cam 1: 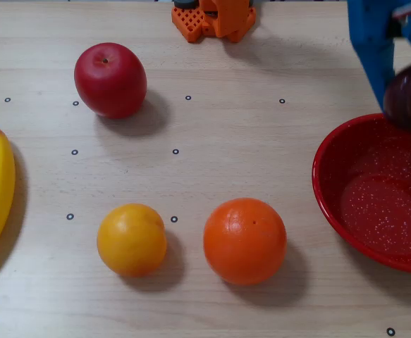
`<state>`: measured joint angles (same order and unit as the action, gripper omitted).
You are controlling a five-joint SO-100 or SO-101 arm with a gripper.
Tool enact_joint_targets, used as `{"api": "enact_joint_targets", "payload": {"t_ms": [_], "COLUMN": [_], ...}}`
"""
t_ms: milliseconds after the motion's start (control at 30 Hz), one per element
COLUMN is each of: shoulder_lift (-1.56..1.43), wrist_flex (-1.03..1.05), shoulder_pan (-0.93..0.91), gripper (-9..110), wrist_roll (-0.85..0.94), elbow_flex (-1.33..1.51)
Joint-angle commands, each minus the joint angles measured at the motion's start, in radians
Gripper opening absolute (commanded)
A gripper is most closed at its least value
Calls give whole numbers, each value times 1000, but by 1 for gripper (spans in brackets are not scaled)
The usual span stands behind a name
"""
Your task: Put plum in the red bowl.
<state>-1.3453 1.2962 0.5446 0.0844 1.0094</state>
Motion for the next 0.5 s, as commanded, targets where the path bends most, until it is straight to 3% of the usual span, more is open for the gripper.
{"api": "enact_joint_targets", "payload": {"t_ms": [0,467], "shoulder_lift": [-17,307], "wrist_flex": [-58,-46], "shoulder_pan": [9,8], "gripper": [0,0], "wrist_roll": [8,52], "elbow_flex": [-147,-410]}}
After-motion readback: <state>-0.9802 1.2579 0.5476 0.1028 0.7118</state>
